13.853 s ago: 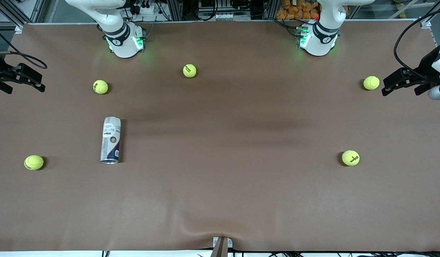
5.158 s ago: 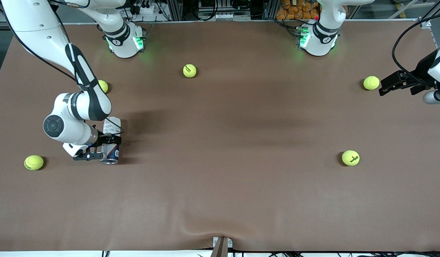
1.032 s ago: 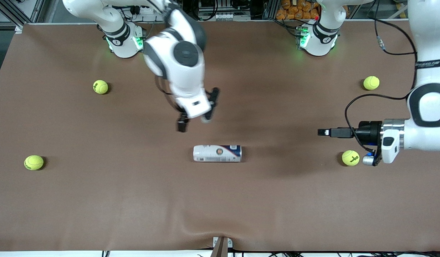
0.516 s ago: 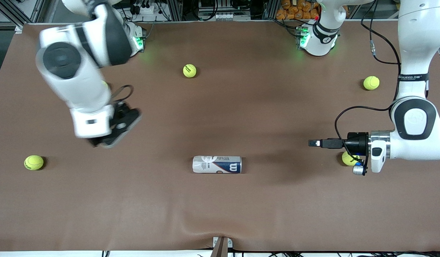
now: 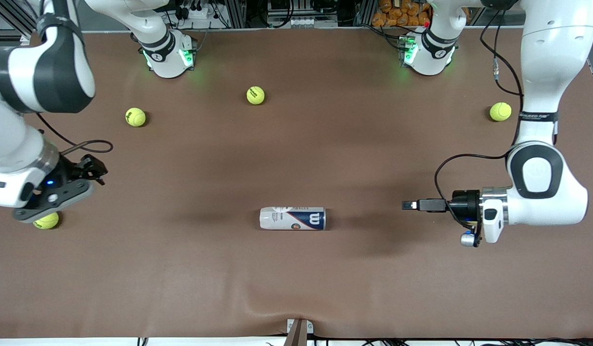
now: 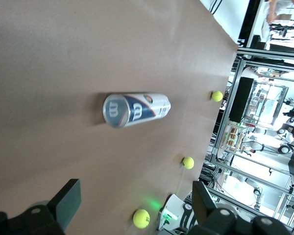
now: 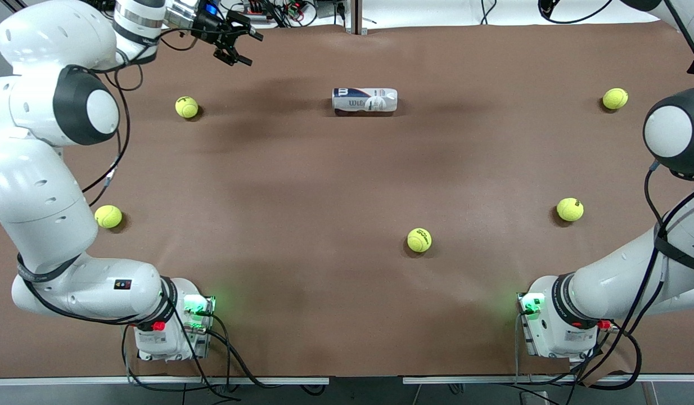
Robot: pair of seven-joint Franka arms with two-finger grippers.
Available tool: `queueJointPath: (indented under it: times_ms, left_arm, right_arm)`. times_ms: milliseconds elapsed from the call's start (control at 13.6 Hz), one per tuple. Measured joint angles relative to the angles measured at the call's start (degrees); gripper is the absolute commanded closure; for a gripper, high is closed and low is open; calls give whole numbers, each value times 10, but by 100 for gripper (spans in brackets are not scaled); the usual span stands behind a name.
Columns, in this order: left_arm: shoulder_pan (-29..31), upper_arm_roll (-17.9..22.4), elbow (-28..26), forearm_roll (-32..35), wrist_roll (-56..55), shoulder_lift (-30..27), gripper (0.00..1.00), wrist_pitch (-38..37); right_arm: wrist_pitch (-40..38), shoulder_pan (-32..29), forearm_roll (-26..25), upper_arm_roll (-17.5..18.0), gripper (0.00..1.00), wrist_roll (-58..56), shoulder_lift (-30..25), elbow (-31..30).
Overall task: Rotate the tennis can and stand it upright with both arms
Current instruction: 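Open and withdraw the right gripper while the left gripper approaches the can, then move the left gripper to the can's open rim end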
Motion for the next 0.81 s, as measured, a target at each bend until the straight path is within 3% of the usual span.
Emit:
queueJointPath:
  times_ms: [295, 516, 811]
  left_arm:
    - [-29, -1, 0, -49, 70, 23, 0, 37]
    - [-50, -2, 0, -57, 72, 27, 0, 46]
    - [-64, -2, 0, -59, 72, 31, 0, 63]
  right_arm:
    - [-22, -13, 27, 2, 0, 167, 8, -6]
    - [-42, -65, 92, 2, 0, 177, 3, -4]
    - [-69, -97, 106, 2, 0, 177, -54, -23]
